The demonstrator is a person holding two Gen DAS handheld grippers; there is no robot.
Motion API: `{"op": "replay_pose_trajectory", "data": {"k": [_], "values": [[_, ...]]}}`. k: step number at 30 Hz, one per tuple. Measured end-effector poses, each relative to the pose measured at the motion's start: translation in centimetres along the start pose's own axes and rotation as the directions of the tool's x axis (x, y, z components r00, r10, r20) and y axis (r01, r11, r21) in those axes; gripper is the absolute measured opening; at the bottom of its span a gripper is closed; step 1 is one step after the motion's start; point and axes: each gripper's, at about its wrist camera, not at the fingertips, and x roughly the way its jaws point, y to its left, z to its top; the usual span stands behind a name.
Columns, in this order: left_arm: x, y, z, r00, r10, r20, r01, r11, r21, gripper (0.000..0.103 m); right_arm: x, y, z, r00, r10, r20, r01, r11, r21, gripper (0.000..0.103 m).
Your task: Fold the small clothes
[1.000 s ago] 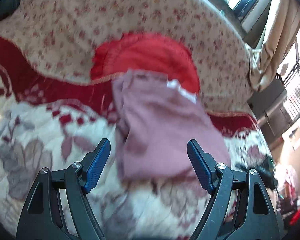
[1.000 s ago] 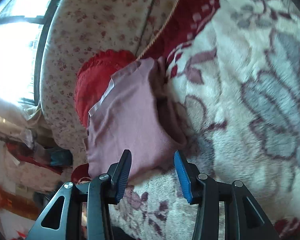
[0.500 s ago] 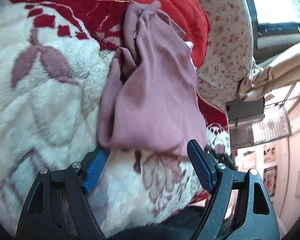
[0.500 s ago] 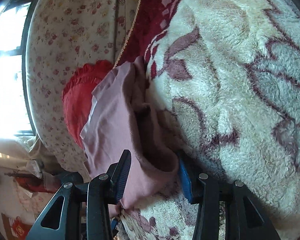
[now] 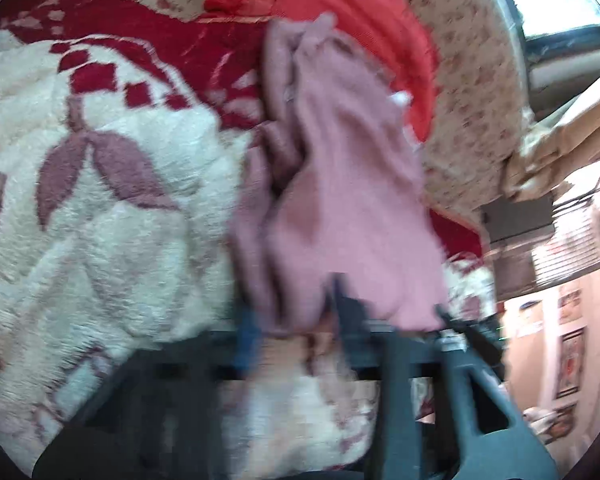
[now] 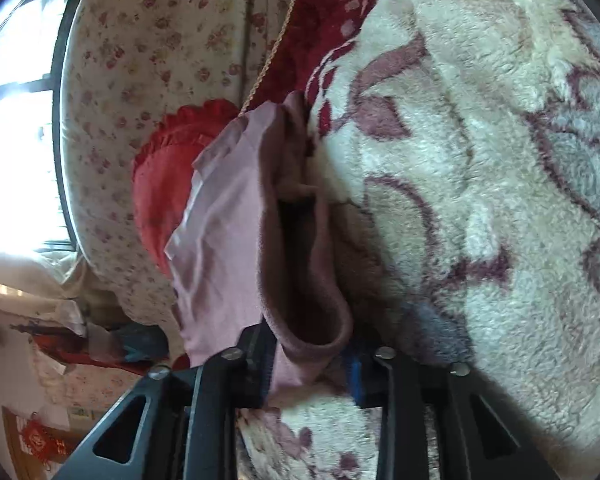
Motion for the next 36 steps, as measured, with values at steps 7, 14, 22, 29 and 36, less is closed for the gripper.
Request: {"op": "replay_pose_trajectory", "data": {"k": [7,14,22,29,36], "values": [[-2.4,-0.1,-1.4,0.999,-0.019,0.029,0.016,0.996,0.088,0.005,-1.7,2.0,-0.8,0.997,-0.059,0.045,0.066,0.985,-0.162,0.006],[-5.6,1.2,-5.9,0.994,-0.104,-0.031,0.107,0.987,0.121,0.005,-5.8,0.5,-3.3,0.999,-0.041,-0.003,0.040,0.980,-0.197,0.006],[-4.0,2.1,-7.6,0.996,-0.063,-0.069,0.070,0.991,0.113,0.007,-7.1,-2.1,-4.8,0.997,-0.069,-0.039,0.062,0.986,-0.155,0.006],[-3.7,3.4,-8.0,0.990,-0.120,-0.074,0.126,0.988,0.087,0.011,-10.0,0.5,-4.6,0.942,-0.214,0.260,0.276,0.933,-0.231,0.009],[-3.2,4.7,-8.2,0.983,-0.163,-0.082,0.167,0.985,0.051,0.011,-5.1,5.6,-8.5,0.953,-0.252,0.171,0.304,0.773,-0.557,0.009]]}}
